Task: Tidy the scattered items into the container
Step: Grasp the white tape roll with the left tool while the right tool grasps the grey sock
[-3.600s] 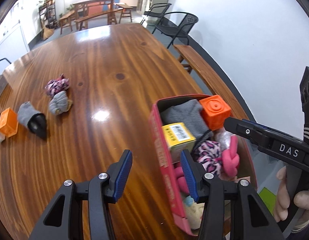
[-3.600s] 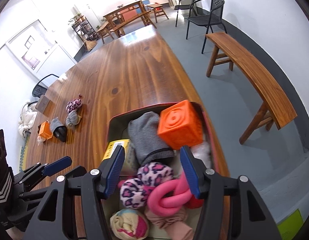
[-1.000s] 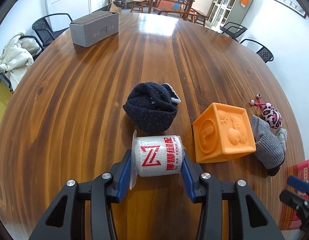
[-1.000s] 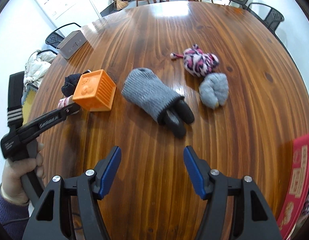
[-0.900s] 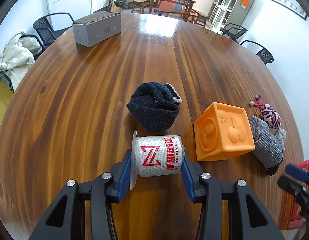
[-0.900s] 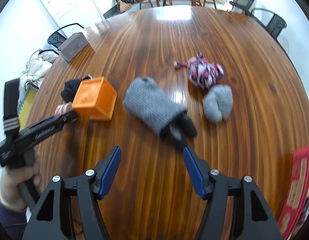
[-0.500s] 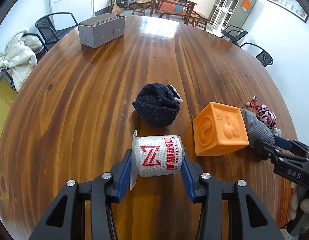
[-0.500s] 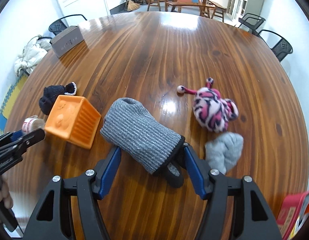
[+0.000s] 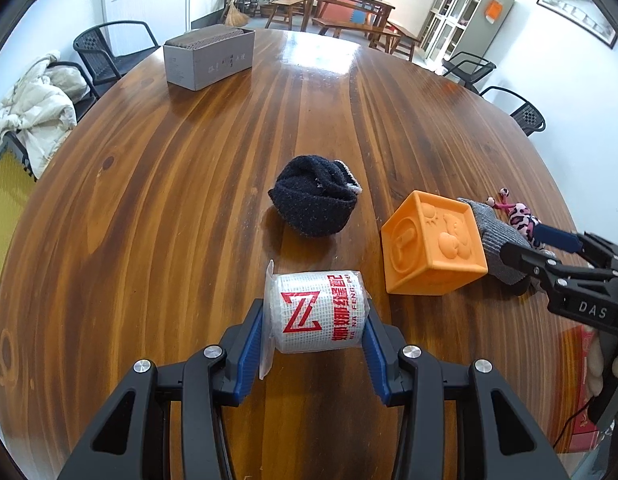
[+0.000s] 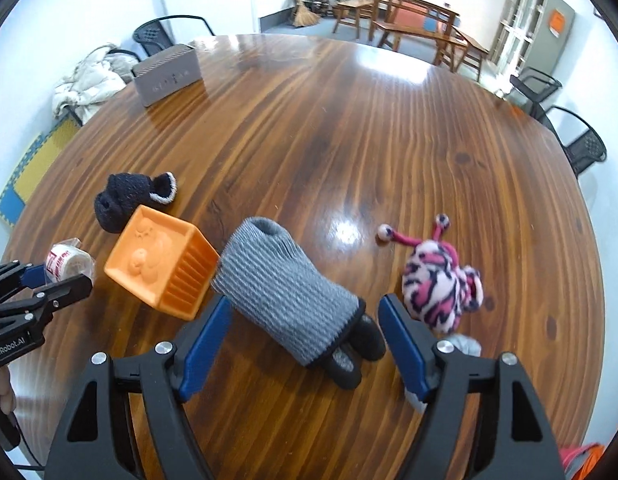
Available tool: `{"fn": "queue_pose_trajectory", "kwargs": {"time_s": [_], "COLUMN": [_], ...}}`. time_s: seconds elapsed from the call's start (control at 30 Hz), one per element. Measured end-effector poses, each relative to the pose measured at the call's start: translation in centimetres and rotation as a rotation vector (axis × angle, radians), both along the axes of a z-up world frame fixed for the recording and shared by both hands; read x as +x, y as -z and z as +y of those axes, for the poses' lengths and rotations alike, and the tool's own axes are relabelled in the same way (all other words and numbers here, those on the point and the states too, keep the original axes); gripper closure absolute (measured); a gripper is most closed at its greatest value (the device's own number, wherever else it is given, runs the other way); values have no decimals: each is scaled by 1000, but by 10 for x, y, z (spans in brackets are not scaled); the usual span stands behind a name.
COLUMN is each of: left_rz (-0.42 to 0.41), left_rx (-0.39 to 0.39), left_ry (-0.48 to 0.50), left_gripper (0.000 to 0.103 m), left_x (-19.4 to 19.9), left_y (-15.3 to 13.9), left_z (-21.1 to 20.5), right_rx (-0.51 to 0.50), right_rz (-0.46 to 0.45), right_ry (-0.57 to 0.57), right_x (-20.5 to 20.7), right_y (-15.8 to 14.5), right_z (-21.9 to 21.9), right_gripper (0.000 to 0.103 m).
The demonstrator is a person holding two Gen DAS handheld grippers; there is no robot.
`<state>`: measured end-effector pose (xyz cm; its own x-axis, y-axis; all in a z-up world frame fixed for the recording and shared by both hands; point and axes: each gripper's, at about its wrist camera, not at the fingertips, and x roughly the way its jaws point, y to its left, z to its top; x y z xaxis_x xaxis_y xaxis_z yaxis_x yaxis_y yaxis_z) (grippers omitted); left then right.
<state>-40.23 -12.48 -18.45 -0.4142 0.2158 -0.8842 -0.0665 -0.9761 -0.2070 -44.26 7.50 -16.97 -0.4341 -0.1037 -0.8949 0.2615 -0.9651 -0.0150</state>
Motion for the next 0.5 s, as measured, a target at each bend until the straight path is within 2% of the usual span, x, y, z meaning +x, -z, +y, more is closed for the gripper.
{"fn": "queue_pose_trajectory", "kwargs": {"time_s": [0.13,0.23,0.3,0.37,0.5], "left_rz": [-7,0,4,6,7], "left_rx": [7,9,10,12,16], "left_ry": [-5,-2,1,0,9], "left_gripper": [56,56,56,56,56], "left_x": [2,4,5,6,6], "left_y": [0,-3,-5,-6,-6], "left_z": [-2,-1,-1,-2,1], "right_rx": [27,-54,-55,-65,-71], "right_rz": [-25,-136,-141,-129,-118], "right_ry": [-96,-125,-105,-83,-32], "right_x": [-14,-23,-23,-19,-5], "right_y": [9,26,30,28,21], "right_z": [-11,-6,-3,-2,2], "right_gripper": [22,23,24,37,47]}}
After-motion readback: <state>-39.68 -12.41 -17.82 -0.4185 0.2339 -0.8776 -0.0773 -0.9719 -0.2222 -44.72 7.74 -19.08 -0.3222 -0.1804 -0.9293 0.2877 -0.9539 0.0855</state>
